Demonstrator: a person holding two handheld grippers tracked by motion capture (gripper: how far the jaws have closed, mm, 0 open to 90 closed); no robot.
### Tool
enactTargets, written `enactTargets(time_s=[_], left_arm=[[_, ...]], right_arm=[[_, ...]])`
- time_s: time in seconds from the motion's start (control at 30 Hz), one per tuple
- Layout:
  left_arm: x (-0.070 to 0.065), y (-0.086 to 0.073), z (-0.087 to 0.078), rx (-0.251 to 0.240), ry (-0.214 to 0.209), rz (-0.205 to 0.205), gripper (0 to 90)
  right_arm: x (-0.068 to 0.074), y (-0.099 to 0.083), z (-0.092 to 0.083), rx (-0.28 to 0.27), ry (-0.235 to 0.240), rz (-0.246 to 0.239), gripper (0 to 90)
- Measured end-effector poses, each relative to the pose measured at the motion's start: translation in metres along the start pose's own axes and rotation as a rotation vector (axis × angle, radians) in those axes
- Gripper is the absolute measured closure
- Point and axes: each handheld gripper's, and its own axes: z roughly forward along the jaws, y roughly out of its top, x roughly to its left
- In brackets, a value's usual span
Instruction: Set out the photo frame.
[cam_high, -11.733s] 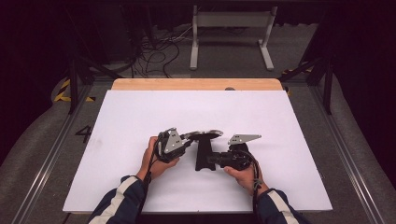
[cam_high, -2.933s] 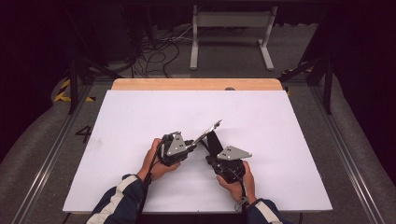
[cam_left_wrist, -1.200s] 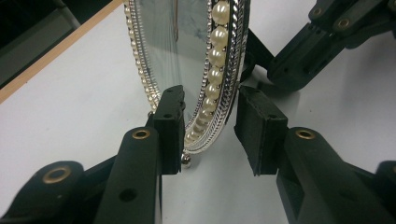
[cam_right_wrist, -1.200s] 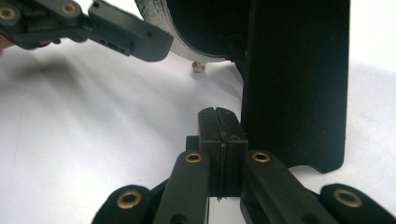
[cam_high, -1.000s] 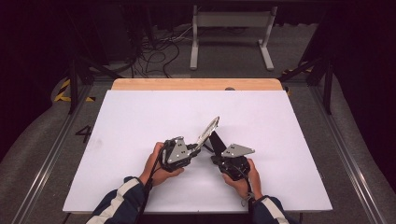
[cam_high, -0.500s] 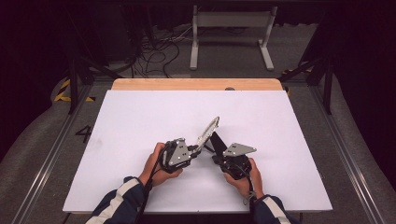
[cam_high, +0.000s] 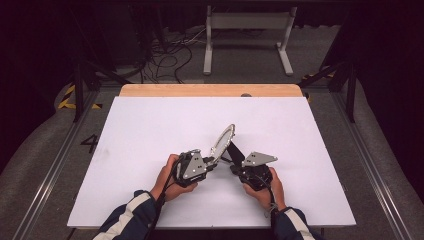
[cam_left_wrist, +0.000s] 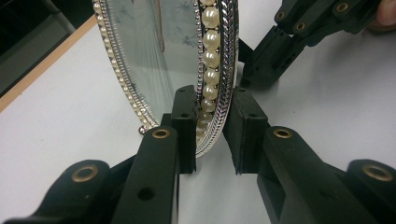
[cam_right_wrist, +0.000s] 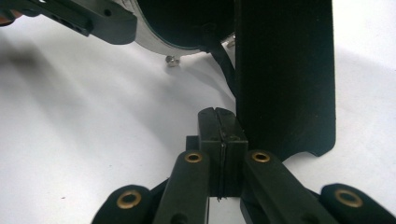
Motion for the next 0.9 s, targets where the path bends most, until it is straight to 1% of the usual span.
enactTargets(time_s=[0.13,0.17,0.2,0.4,0.6,0.73,0.8,0.83,0.87,0.9], left_arm=[[-0.001,0.0,0.001,0.003,0.002,-0.009,74.5],[-0.001,0.0,0.001,0.004,0.001,-0.01,74.4],[0.0,0.001,0.002,-0.004,-0.002,-0.001,74.4],[-0.001,0.001,0.004,-0.008,0.002,-0.007,73.9],[0.0,0.001,0.006,-0.013,-0.004,-0.024,73.4],[0.0,0.0,0.006,-0.023,-0.012,-0.026,72.9],[0.001,-0.001,0.006,-0.022,-0.017,-0.03,71.1],[0.002,-0.002,0.007,-0.021,-0.029,-0.039,68.8],[0.002,-0.003,0.007,-0.02,-0.036,-0.038,67.8],[0.003,-0.004,0.008,-0.011,-0.036,-0.041,66.0]], right_arm=[[-0.002,0.0,0.0,0.002,-0.004,-0.002,90.0],[-0.003,0.0,0.0,0.004,-0.005,-0.002,90.0],[-0.003,0.0,0.0,0.005,-0.004,-0.002,90.0],[-0.008,-0.001,0.0,0.013,-0.004,0.003,90.0],[-0.014,-0.003,0.001,0.02,0.005,0.001,90.0],[-0.015,-0.005,0.001,0.03,0.013,0.002,89.2],[-0.015,-0.006,0.0,0.033,0.021,0.003,88.1],[-0.015,-0.006,-0.001,0.036,0.018,0.001,88.5],[-0.015,-0.006,-0.002,0.034,0.018,-0.003,88.8],[-0.016,-0.006,-0.003,0.033,0.017,-0.003,89.1]])
